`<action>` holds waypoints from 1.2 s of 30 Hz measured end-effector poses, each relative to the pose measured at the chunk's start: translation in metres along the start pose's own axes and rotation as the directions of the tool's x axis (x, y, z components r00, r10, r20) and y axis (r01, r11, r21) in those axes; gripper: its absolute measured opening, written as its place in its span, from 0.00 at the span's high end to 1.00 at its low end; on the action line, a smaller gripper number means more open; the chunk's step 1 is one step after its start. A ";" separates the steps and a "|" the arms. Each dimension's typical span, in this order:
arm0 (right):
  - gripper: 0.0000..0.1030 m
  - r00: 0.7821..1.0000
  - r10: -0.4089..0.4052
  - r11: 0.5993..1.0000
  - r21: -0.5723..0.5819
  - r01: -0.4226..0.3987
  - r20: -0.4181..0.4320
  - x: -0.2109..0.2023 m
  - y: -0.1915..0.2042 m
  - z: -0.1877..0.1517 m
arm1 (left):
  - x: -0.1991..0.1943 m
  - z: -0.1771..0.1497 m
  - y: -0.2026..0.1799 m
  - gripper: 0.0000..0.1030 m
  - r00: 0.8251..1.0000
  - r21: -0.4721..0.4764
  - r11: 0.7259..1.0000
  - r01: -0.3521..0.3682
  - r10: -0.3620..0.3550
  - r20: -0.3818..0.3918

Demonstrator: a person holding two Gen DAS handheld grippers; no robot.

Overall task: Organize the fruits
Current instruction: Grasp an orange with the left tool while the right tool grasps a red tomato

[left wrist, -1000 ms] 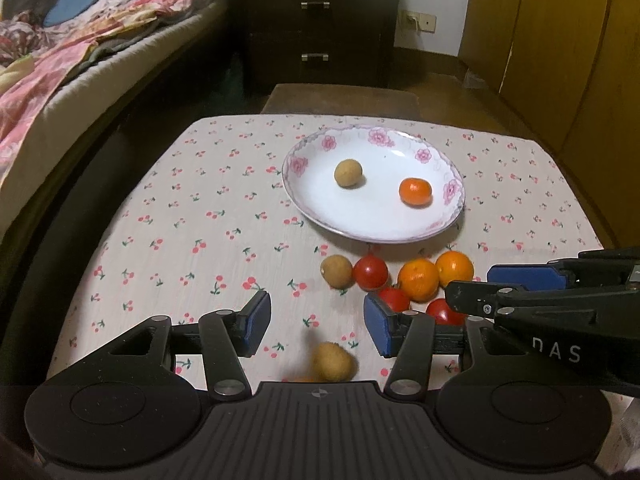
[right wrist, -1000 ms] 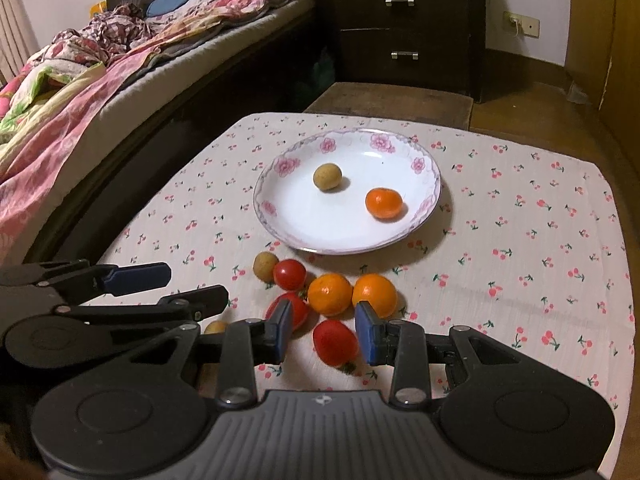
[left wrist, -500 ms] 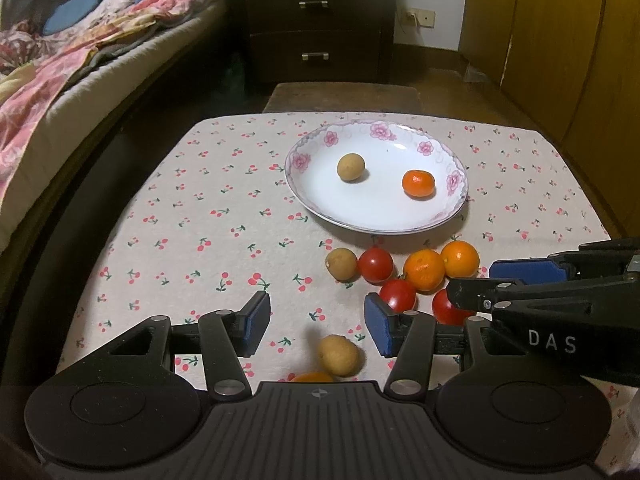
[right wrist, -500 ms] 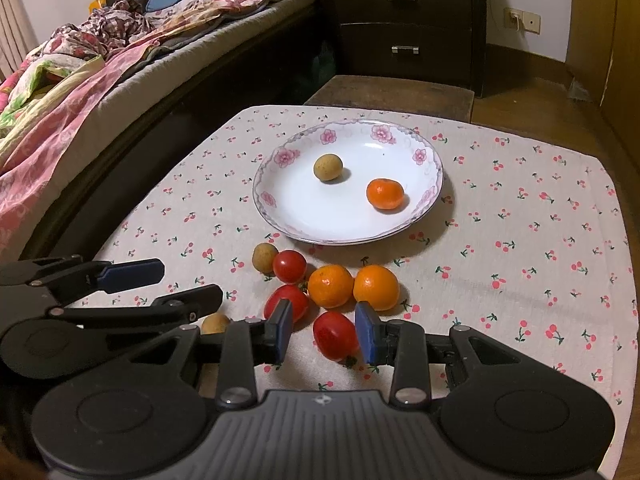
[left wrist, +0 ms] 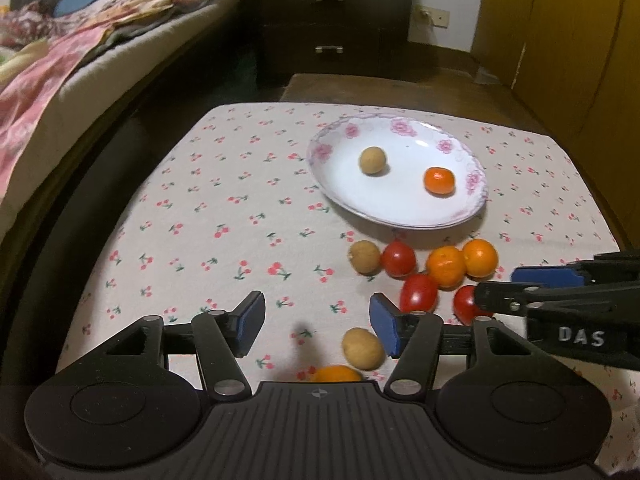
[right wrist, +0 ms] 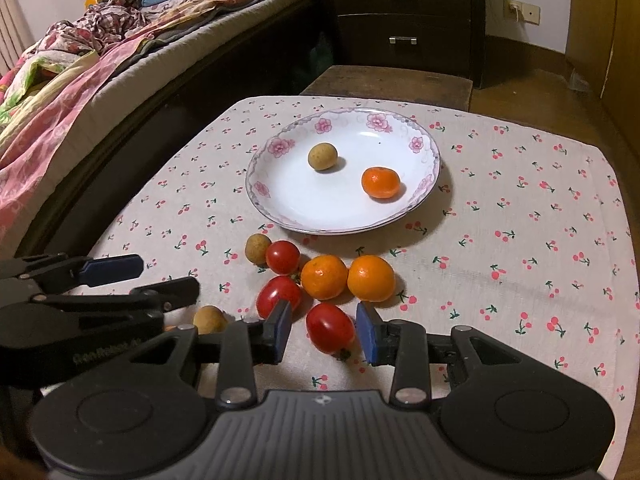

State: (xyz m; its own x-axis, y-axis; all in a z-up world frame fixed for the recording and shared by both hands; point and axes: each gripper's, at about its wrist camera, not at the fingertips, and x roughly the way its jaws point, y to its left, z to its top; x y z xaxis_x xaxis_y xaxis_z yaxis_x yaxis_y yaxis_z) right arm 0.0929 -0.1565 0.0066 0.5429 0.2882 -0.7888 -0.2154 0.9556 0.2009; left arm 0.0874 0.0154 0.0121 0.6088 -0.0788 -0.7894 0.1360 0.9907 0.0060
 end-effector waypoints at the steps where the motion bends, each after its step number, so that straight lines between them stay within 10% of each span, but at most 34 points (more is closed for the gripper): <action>1: 0.64 1.000 0.000 1.000 0.002 0.000 0.000 0.000 -0.001 0.000 | 0.000 0.000 0.001 0.37 1.000 -0.003 1.000 0.000 0.000 -0.003; 36: 0.64 0.997 0.012 0.998 -0.065 -0.017 -0.080 0.031 0.001 -0.005 | 0.019 -0.037 -0.014 0.55 0.993 0.057 0.998 0.041 -0.035 -0.111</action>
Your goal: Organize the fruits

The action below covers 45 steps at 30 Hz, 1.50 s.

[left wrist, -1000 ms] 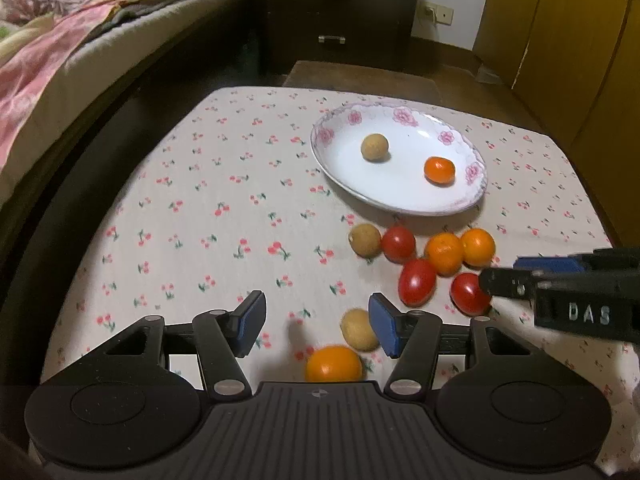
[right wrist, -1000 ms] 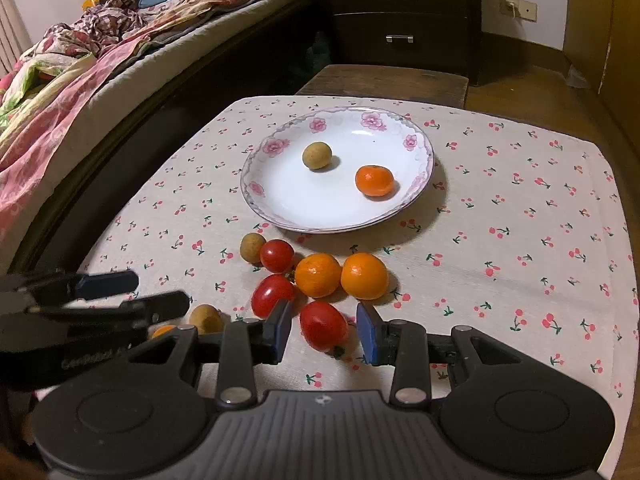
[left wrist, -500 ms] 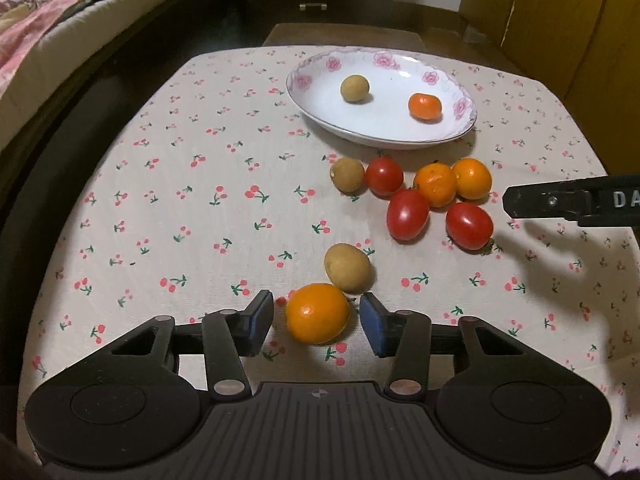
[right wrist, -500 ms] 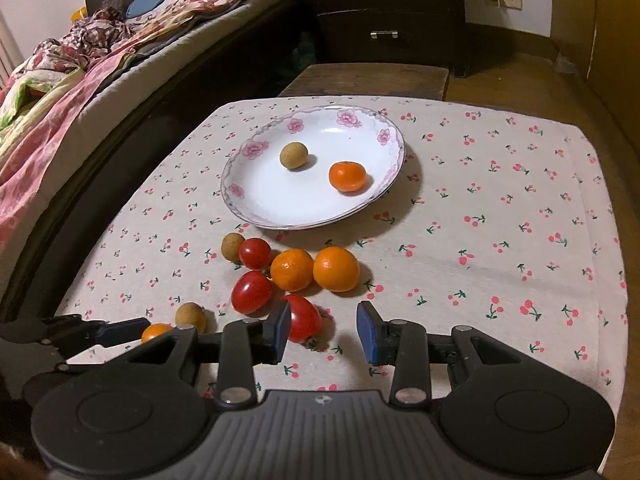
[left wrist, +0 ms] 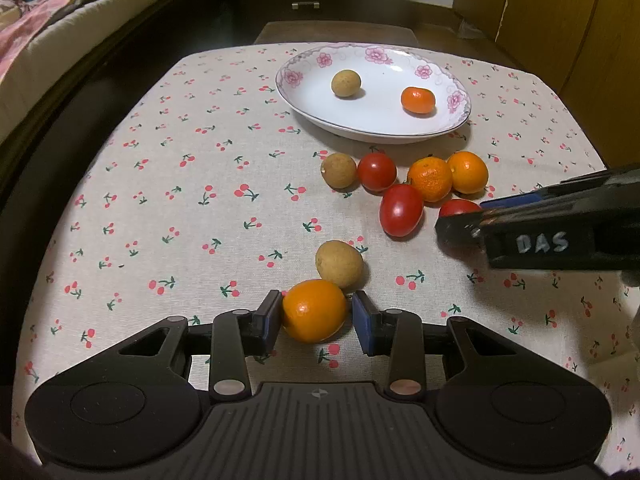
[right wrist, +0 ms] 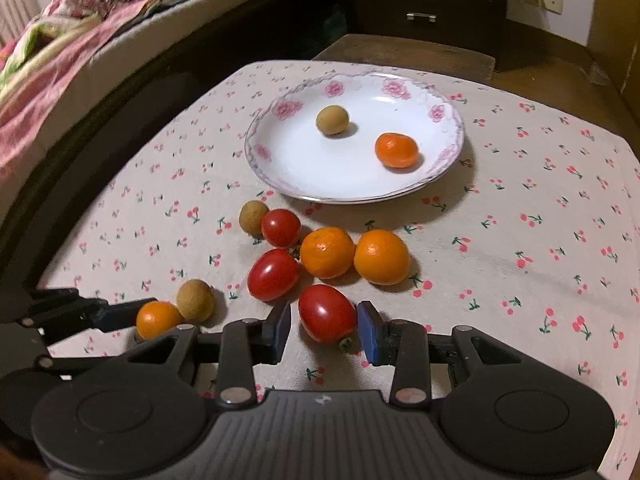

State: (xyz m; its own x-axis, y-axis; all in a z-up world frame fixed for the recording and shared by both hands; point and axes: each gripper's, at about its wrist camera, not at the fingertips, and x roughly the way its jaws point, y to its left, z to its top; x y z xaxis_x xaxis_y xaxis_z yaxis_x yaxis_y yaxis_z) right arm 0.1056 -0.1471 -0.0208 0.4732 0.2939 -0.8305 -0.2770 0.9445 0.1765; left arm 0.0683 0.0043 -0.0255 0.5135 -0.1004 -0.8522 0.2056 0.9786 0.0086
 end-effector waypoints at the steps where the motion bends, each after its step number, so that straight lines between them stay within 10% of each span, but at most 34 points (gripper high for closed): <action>1: 0.64 1.000 -0.008 1.000 -0.014 0.007 -0.005 0.002 0.002 0.000 | 0.000 0.000 0.000 0.55 1.000 0.000 1.000 0.001 -0.001 0.000; 45: 0.70 0.997 -0.077 0.991 -0.112 0.076 -0.004 -0.016 0.020 -0.014 | -0.012 0.002 -0.018 0.59 0.997 0.107 0.992 -0.064 0.060 0.039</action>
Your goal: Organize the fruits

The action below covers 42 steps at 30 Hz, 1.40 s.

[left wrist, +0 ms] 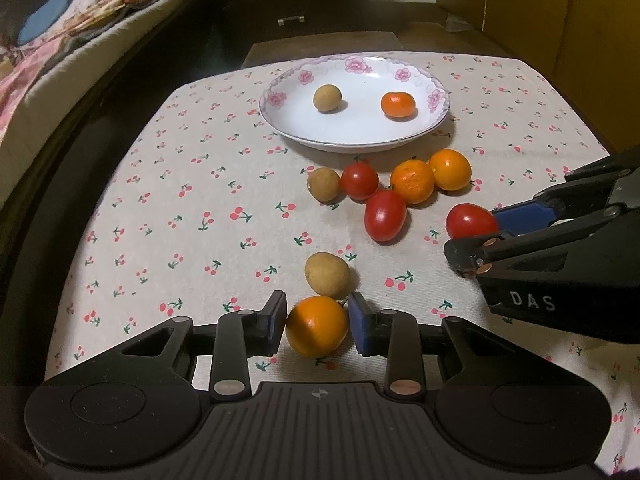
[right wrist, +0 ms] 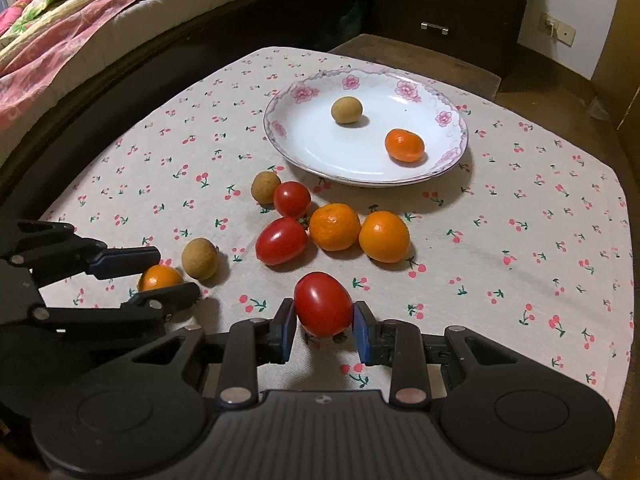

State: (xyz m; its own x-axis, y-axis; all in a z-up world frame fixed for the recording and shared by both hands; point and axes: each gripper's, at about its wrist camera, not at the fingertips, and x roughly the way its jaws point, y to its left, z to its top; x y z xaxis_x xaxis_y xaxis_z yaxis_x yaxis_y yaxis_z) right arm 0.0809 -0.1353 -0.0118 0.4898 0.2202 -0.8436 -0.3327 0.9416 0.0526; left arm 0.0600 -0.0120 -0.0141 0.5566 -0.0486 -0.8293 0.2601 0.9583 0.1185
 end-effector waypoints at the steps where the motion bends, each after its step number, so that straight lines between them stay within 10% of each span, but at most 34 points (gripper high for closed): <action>1: 0.70 1.000 -0.001 1.000 0.002 0.001 0.002 -0.001 0.000 0.000 | -0.001 0.000 0.000 0.59 1.000 0.003 1.000 -0.002 0.002 0.002; 35: 0.70 0.998 -0.021 1.000 0.019 0.020 0.065 -0.026 -0.002 0.000 | -0.019 0.015 -0.006 0.66 0.997 0.012 1.000 -0.010 0.010 0.073; 42: 0.70 0.998 -0.017 0.999 0.043 0.015 0.052 -0.024 -0.007 -0.003 | -0.015 0.011 0.020 0.62 0.995 -0.114 0.989 0.097 -0.093 0.039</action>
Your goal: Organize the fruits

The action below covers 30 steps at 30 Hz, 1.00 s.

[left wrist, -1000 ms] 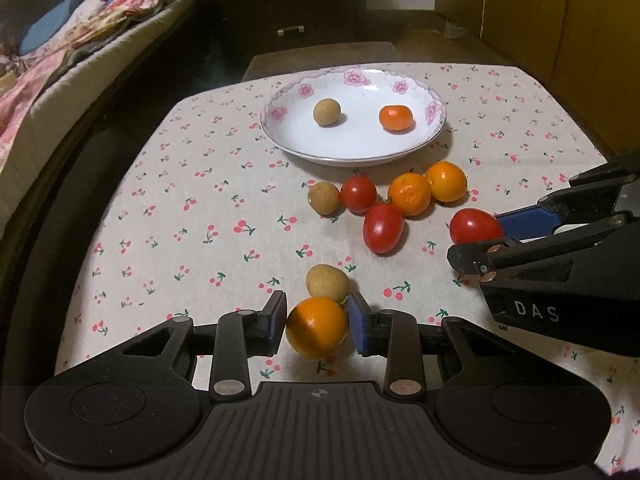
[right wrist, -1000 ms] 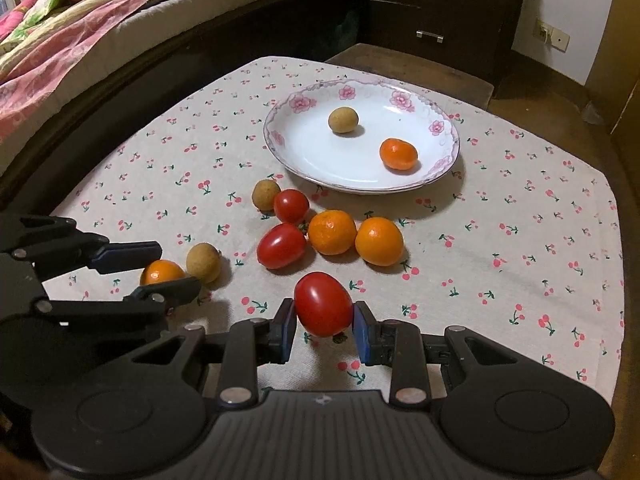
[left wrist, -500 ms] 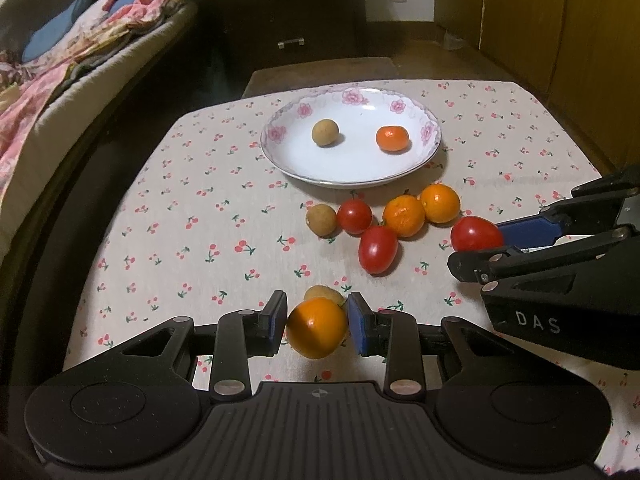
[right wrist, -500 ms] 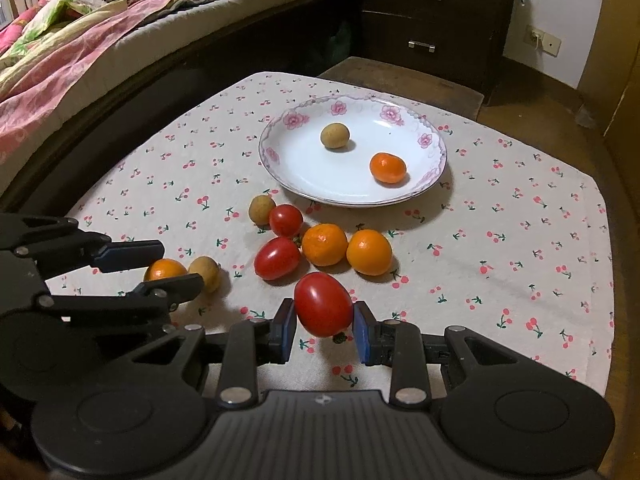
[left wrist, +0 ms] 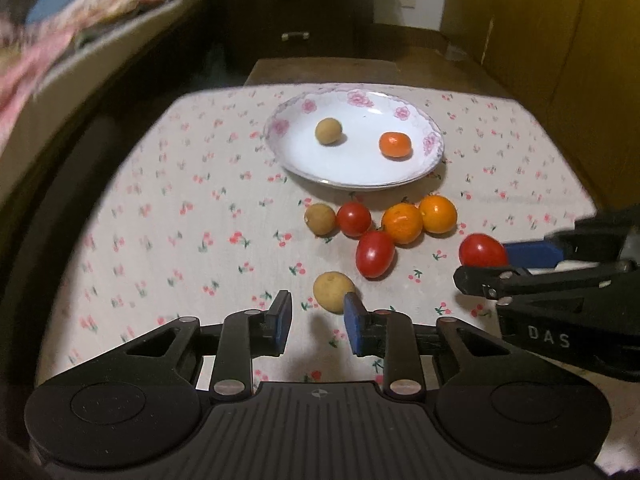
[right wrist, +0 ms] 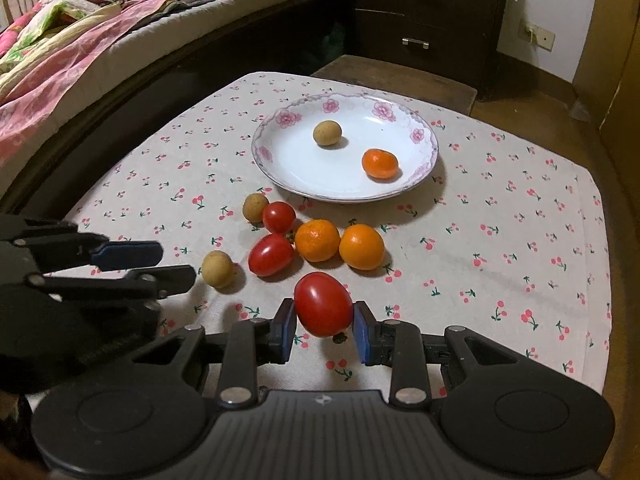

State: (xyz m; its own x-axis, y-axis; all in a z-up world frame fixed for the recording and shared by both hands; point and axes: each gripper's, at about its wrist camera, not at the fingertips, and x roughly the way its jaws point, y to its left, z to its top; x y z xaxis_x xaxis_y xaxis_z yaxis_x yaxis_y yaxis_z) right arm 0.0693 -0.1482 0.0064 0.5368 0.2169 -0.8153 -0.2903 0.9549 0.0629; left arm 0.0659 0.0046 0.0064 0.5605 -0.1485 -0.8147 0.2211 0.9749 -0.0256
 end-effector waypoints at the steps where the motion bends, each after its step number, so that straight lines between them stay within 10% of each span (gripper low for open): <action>1: 0.70 1.000 0.003 1.000 0.002 -0.003 0.000 -0.001 -0.001 0.000 | -0.001 -0.002 0.005 0.62 1.000 -0.016 1.000 0.015 -0.015 -0.008; 30: 0.70 0.999 0.035 0.999 0.011 -0.035 0.010 -0.013 -0.007 -0.006 | 0.007 -0.025 0.026 0.59 0.997 -0.082 0.996 -0.025 0.018 -0.080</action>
State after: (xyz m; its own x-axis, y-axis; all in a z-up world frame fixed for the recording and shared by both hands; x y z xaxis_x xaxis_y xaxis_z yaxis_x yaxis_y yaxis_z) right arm 0.0599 -0.1592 0.0127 0.5342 0.2521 -0.8069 -0.3005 0.9488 0.0974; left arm 0.0553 0.0336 -0.0143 0.4989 -0.1172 -0.8587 0.1408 0.9886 -0.0532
